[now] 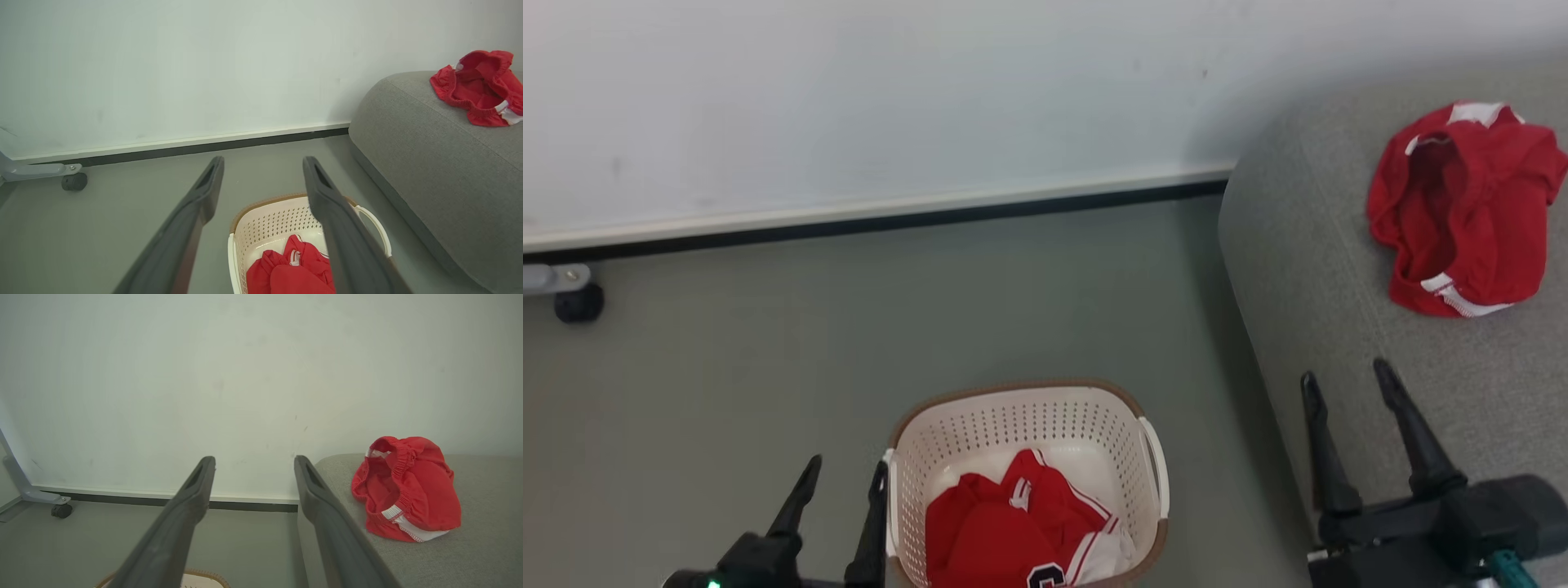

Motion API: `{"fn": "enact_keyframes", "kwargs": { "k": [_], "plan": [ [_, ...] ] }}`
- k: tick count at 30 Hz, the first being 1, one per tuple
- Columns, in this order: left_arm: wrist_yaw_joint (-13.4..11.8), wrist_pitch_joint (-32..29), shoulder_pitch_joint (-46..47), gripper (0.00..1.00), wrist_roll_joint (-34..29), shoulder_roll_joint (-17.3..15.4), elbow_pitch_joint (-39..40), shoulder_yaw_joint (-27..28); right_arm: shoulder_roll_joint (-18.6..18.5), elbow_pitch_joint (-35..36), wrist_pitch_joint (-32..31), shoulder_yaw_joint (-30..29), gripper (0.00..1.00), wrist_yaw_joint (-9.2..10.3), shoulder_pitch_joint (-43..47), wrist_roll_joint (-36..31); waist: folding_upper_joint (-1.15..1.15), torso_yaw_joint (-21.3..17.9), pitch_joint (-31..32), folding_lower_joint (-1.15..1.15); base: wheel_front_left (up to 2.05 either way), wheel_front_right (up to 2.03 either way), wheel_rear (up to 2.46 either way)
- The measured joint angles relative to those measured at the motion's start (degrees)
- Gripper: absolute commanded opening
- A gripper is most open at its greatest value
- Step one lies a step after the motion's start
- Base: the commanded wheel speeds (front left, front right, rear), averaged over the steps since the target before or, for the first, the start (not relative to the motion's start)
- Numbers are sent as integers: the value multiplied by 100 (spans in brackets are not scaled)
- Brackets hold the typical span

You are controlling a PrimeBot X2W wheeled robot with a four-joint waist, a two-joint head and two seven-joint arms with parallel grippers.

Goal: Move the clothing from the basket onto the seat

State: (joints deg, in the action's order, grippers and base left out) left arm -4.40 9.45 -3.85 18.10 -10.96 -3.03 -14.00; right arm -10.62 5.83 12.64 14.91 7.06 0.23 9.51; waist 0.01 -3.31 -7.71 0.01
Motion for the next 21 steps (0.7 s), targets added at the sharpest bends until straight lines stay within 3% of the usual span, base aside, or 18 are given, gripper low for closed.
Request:
{"fn": "enact_keyframes", "kwargs": {
  "k": [10,21],
  "plan": [
    [381,-595,1040,100,-454,0,-743,-716,-62,494,-51,-276,100,1,-837,-157,0,-230,-880,1,0,0,0],
    [693,-1096,1837,100,-851,-38,-1573,-1117,-99,742,-105,-432,100,1,-1558,-156,1,-518,-1801,1,0,0,0]
  ]
}}
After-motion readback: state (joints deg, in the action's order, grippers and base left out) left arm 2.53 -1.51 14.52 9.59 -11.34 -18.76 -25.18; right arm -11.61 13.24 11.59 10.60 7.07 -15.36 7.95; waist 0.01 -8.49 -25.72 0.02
